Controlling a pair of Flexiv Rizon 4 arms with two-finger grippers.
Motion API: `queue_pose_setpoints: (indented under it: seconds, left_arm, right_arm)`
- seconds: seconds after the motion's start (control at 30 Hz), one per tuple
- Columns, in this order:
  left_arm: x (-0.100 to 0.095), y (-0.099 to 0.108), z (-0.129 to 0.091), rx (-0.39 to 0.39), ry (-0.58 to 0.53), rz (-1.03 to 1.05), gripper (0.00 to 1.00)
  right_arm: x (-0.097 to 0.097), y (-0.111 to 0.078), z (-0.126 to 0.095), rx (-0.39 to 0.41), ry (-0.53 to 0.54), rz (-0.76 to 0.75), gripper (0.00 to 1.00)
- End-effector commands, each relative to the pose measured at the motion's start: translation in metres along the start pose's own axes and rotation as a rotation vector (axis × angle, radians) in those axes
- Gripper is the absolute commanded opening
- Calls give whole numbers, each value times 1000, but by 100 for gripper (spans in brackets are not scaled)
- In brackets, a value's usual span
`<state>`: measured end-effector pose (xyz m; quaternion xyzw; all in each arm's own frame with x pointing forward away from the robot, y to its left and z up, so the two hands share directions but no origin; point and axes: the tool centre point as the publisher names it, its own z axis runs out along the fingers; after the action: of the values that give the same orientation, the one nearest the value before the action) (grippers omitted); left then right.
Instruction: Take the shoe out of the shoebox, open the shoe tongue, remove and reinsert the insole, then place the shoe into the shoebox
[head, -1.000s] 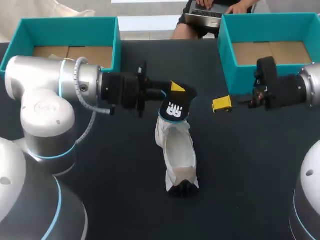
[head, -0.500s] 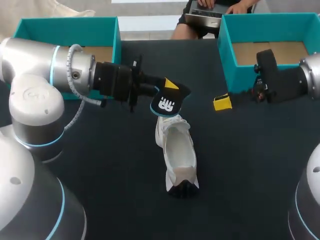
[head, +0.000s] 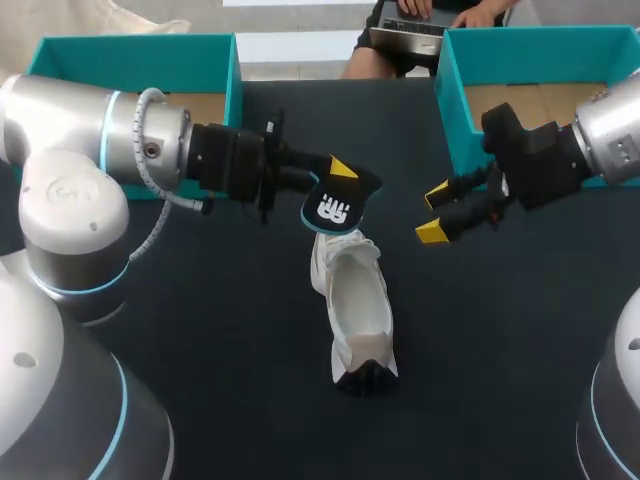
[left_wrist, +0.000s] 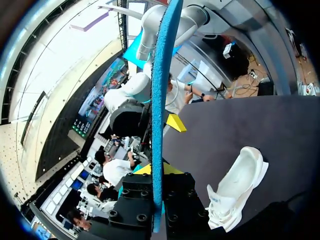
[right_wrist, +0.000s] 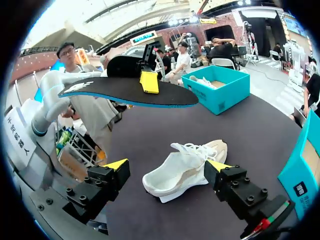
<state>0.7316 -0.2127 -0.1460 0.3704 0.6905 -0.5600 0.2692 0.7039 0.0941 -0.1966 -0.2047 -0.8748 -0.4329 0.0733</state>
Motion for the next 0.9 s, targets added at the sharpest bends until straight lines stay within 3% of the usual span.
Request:
queue_pose_setpoints:
  seconds: [0.03,0.23,0.33,0.4,0.53,0.9]
  left_arm:
    - [0,0,0,-1,2,1,0]
    - [0,0,0,-1,2,1,0]
    - [16,-12,0,10,-4,-20,0]
    - [24,-20,-2,31,-20,-32,0]
    - [40,-36,-7,56,-46,-37,0]
    - [86,-59,-7,128,-97,-123,0]
  right_arm:
    - [7,7,-1,292,-203,-162,100]
    - [7,7,-1,292,-203,-162,100]
    - [3,-7,11,264,-190,-338,100]
    - [1,-13,16,311,-165,-440,100]
    - [-6,-26,18,246,-136,-511,100]
    - [-23,-59,49,231,-31,-672,100]
